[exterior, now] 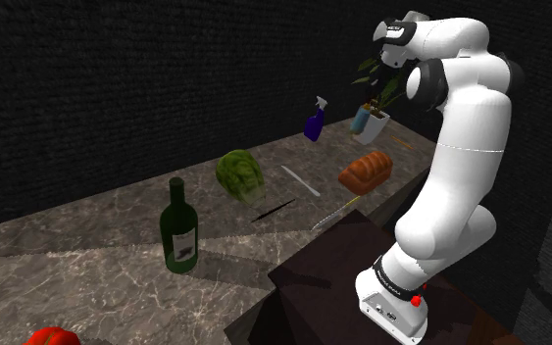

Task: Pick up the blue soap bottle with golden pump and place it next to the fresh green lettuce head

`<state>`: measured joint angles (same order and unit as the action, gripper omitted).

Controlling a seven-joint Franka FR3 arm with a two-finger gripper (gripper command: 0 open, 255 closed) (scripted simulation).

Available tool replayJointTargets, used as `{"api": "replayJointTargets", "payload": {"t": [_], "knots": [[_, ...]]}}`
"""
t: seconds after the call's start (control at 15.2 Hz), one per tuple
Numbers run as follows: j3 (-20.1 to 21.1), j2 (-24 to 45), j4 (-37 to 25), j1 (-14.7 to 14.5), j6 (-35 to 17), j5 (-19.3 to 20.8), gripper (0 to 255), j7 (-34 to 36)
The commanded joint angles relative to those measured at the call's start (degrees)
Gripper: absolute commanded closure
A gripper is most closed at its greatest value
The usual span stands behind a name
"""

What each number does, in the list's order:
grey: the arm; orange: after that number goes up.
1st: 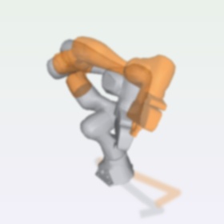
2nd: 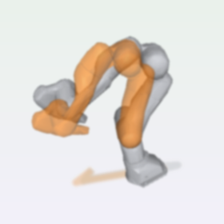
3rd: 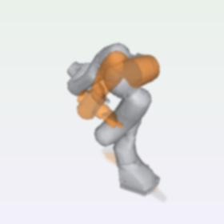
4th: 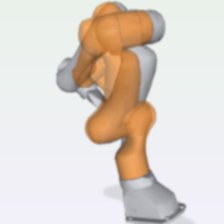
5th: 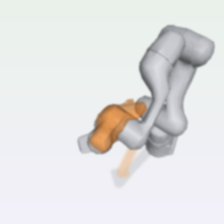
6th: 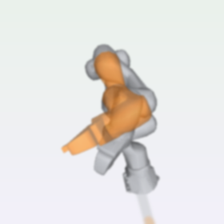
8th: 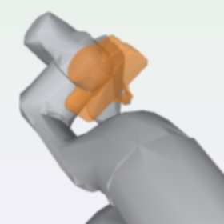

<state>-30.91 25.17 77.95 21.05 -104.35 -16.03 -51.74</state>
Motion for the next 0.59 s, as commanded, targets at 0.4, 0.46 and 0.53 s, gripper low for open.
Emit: {"api": "replayJointTargets", "payload": {"t": [0.4, 0.46, 0.53], "knots": [[-0.1, 0.6, -7.3, 1.2, 6.6, -0.1, 255, 0.6], [-0.1, 0.8, -8.3, 1.5, 7.4, -0.2, 255, 0.7], [-0.1, 1.0, -9.5, 1.7, 8.3, -0.2, 255, 0.7]]}}
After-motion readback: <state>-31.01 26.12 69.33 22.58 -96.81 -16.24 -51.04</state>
